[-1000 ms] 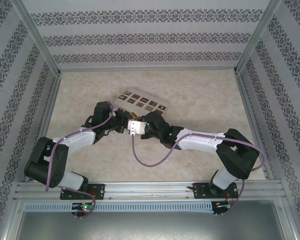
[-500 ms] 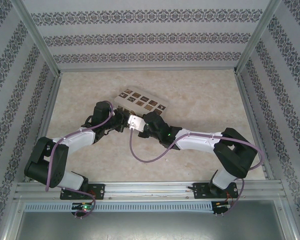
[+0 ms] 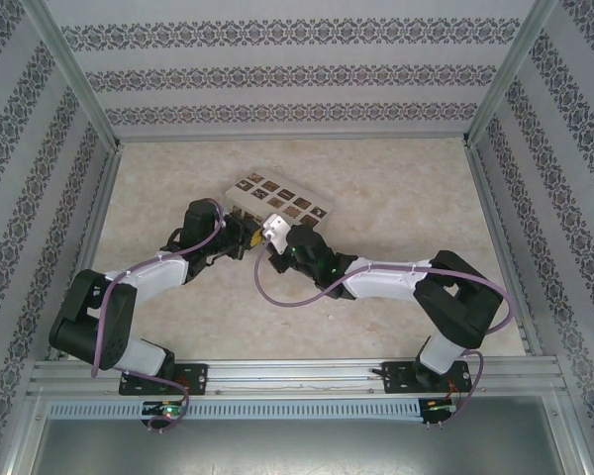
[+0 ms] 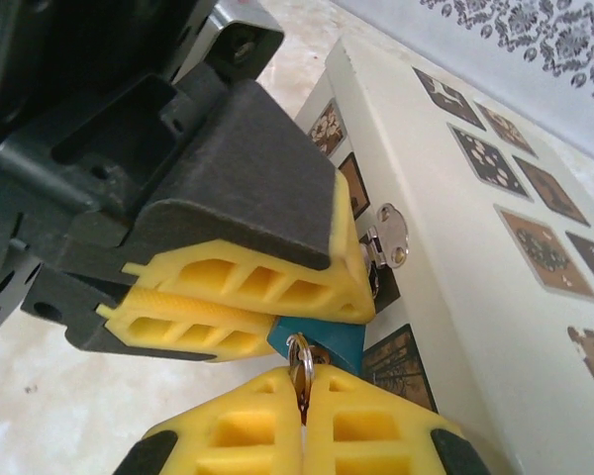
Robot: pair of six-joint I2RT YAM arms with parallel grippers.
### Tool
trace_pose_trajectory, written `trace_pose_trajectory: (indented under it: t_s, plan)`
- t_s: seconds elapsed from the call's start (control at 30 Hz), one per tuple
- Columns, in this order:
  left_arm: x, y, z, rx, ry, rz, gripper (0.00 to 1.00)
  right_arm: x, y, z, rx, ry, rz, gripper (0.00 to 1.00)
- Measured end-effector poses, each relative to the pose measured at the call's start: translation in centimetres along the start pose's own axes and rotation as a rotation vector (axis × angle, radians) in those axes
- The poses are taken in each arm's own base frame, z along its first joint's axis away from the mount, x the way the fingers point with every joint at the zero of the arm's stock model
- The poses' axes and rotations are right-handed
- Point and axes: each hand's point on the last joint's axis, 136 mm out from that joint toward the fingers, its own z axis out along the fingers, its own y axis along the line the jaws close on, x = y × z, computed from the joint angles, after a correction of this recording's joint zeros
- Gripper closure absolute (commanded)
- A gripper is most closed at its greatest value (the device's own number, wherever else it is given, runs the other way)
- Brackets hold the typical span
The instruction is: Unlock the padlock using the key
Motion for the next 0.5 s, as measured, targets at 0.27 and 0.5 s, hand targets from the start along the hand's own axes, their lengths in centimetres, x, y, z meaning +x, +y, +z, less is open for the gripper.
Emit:
trace_pose_trajectory:
  t_s: [0.27,0.5]
  plan:
    - [-0.6,1.6,0.8,-0.037,-0.012,-0.021,1.00,1.6,0.0,1.0,0.013,-0.017,0.219,1.00]
    - [-0.9,2.3,1.5,-0.043,-0.009,-0.024,1.00,2.6,-0.2,1.4,0.033,-0.018,0.306,1.00]
